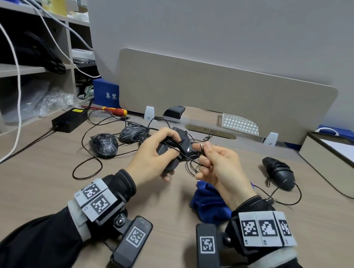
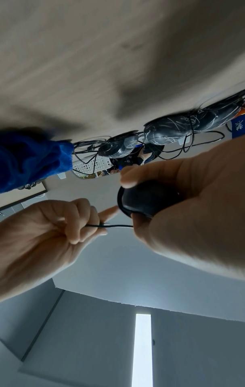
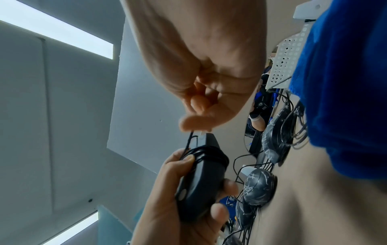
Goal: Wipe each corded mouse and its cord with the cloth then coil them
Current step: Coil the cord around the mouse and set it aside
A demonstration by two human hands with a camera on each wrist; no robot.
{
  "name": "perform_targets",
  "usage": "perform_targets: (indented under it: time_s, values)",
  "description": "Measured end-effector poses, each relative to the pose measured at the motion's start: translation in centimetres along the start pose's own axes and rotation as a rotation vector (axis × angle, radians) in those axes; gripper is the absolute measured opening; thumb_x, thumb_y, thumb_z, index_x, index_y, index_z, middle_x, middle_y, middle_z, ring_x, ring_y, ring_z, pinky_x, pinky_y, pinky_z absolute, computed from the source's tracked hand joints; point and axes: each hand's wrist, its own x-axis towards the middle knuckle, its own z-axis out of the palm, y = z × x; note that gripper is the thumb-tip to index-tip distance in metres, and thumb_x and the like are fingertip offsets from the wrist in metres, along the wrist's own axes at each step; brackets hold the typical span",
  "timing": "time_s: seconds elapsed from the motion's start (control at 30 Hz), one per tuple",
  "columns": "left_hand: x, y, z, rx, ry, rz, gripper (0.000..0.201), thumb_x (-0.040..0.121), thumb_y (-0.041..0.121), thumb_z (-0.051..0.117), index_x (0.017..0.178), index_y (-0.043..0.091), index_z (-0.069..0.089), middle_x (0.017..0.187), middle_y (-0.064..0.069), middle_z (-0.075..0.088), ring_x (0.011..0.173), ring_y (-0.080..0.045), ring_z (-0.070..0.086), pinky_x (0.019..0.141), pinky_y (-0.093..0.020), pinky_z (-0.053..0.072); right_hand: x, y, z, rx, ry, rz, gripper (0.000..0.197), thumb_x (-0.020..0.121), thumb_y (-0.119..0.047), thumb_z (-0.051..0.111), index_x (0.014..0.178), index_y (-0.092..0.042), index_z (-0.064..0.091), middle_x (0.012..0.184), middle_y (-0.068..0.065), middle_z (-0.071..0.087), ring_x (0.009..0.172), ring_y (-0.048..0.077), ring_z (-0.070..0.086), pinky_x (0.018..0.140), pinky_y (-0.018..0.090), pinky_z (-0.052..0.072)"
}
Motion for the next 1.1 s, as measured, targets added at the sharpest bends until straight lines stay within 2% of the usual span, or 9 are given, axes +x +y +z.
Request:
perform_targets:
  time_s: [0.1, 0.17, 0.3, 0.47, 0.6, 0.67, 0.83, 1.0, 1.1]
  values:
    - [-0.12, 0.04, -0.13, -0.025, -0.023, -0.004, 0.026, 0.093, -0.004, 0.051, 0.102, 0.02, 0.055, 0.095, -0.009, 0.061, 0.055, -0.032, 0.063, 0.038, -0.032, 0.052, 0.02, 0.01, -0.17, -0.018, -0.063, 0.016, 0.029, 0.108, -0.01, 0.037, 0.101, -0.006, 0.066, 0.062, -0.002, 0.043, 0.053, 0.011, 0.04, 0.063, 0.032, 0.058]
    - [-0.22, 0.13, -0.06, -0.015, -0.039, 0.007, 0.027, 0.093, -0.004, 0.051, 0.1, 0.022, 0.055, 0.094, -0.007, 0.062, 0.056, -0.032, 0.064, 0.039, -0.032, 0.052, -0.03, 0.0, -0.29, -0.062, -0.054, -0.013, 0.03, 0.107, -0.008, 0.04, 0.097, -0.009, 0.069, 0.062, -0.001, 0.047, 0.052, 0.011, 0.043, 0.067, 0.035, 0.059]
    - [-0.4, 0.28, 0.08, 0.001, -0.065, 0.026, 0.029, 0.094, -0.002, 0.052, 0.098, 0.026, 0.056, 0.095, -0.008, 0.061, 0.055, -0.028, 0.066, 0.04, -0.032, 0.052, -0.01, 0.01, -0.6, -0.056, -0.008, -0.053, 0.011, 0.101, -0.01, 0.056, 0.098, -0.004, 0.065, 0.063, 0.007, 0.057, 0.047, 0.01, 0.049, 0.061, 0.032, 0.059]
    - [-0.36, 0.13, -0.03, -0.006, -0.073, 0.035, 0.028, 0.094, -0.001, 0.052, 0.099, 0.026, 0.056, 0.099, -0.011, 0.061, 0.057, -0.032, 0.067, 0.04, -0.033, 0.052, -0.01, -0.07, -0.79, -0.046, 0.02, -0.068, 0.012, 0.093, -0.013, 0.068, 0.091, -0.002, 0.064, 0.065, 0.012, 0.063, 0.047, 0.012, 0.053, 0.054, 0.027, 0.056]
    - [-0.43, 0.18, 0.14, -0.027, -0.113, 0.044, 0.02, 0.088, 0.013, 0.055, 0.096, 0.032, 0.057, 0.102, -0.01, 0.06, 0.059, -0.033, 0.068, 0.04, -0.033, 0.052, 0.05, 0.21, -0.75, -0.058, 0.048, -0.067, 0.014, 0.092, -0.014, 0.07, 0.083, -0.003, 0.066, 0.066, 0.012, 0.062, 0.046, 0.011, 0.051, 0.056, 0.027, 0.057]
    - [-0.44, 0.17, 0.16, -0.032, -0.119, 0.048, 0.02, 0.083, 0.02, 0.054, 0.095, 0.035, 0.058, 0.105, -0.011, 0.058, 0.059, -0.031, 0.068, 0.04, -0.032, 0.051, 0.07, 0.17, -0.78, -0.066, 0.054, -0.072, 0.012, 0.093, -0.011, 0.069, 0.085, -0.002, 0.067, 0.066, 0.011, 0.063, 0.046, 0.011, 0.053, 0.057, 0.027, 0.058]
    - [-0.27, -0.18, 0.06, -0.025, -0.118, 0.07, 0.02, 0.084, 0.019, 0.053, 0.095, 0.035, 0.059, 0.109, -0.02, 0.055, 0.06, -0.029, 0.068, 0.04, -0.033, 0.052, 0.07, -0.17, -0.91, -0.093, 0.06, -0.104, 0.009, 0.095, 0.006, 0.058, 0.095, 0.002, 0.066, 0.073, 0.015, 0.069, 0.054, 0.017, 0.06, 0.06, 0.028, 0.059]
    - [-0.39, -0.08, 0.22, -0.026, -0.161, 0.053, 0.02, 0.082, 0.021, 0.053, 0.092, 0.037, 0.059, 0.107, -0.02, 0.057, 0.06, -0.028, 0.068, 0.04, -0.031, 0.05, -0.12, -0.26, -0.83, -0.13, 0.107, -0.127, 0.004, 0.091, 0.001, 0.067, 0.092, 0.005, 0.067, 0.07, 0.017, 0.068, 0.052, 0.018, 0.058, 0.06, 0.03, 0.06]
    - [-0.39, -0.16, 0.16, -0.039, -0.169, 0.049, 0.019, 0.084, 0.019, 0.053, 0.093, 0.034, 0.058, 0.101, -0.016, 0.06, 0.059, -0.026, 0.067, 0.038, -0.028, 0.048, 0.0, -0.17, -0.76, -0.199, 0.106, -0.159, 0.005, 0.089, -0.001, 0.07, 0.086, 0.001, 0.068, 0.068, 0.014, 0.069, 0.053, 0.018, 0.056, 0.063, 0.034, 0.053]
